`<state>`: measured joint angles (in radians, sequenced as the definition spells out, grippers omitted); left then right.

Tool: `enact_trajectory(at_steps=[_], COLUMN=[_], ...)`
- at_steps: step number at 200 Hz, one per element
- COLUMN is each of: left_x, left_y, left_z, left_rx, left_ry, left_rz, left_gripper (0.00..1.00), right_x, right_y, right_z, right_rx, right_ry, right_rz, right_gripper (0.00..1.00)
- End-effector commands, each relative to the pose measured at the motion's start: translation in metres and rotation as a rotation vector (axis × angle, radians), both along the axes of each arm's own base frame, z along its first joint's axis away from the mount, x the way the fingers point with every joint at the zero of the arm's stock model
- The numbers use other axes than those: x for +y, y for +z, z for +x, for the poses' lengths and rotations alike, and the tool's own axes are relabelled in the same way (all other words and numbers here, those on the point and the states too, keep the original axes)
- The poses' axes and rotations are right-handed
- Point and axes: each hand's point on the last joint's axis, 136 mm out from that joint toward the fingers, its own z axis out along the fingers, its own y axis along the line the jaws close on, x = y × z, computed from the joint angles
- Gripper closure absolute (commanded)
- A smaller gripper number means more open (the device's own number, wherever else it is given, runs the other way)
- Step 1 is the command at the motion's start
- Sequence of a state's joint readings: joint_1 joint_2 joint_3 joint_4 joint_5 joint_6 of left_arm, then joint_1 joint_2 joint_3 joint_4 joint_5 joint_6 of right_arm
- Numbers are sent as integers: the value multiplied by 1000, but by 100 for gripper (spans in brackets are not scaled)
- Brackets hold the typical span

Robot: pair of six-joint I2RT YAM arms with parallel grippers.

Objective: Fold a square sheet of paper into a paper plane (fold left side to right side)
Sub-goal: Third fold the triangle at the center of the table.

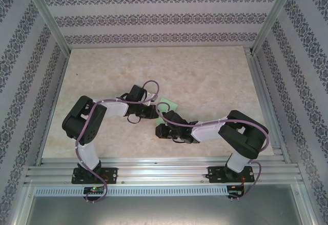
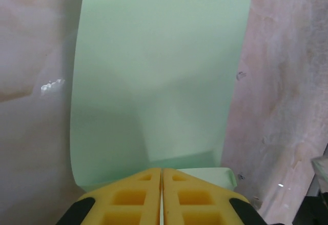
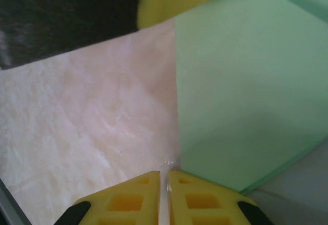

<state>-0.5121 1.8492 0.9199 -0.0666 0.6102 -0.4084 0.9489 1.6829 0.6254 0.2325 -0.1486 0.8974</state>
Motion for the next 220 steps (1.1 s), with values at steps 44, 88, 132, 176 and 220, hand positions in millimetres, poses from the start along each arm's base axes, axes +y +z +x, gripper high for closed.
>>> enact_trajectory(at_steps=[44,88,132,176,220], left_x=[6,10,6,5,7], left_y=[-24,-34,-33,-33,-34], left_z=[4,-4,-5,-5,-4], left_rx=[-31,-15,-18,-18,-16], left_ry=[15,10,3,1,5], left_rz=[80,95,97,103,115], left_gripper=[92,93,93,93,94], right_x=[-22,-14,2,9,-1], right_y=[16,46,36,12,-12], right_z=[-19,12,36,40,12], right_rx=[67,-57,-144,-109,-16], right_ry=[28,45,89,106,115], right_rz=[-9,24,-30,-66,-106], right_gripper=[86,86,88,89,89])
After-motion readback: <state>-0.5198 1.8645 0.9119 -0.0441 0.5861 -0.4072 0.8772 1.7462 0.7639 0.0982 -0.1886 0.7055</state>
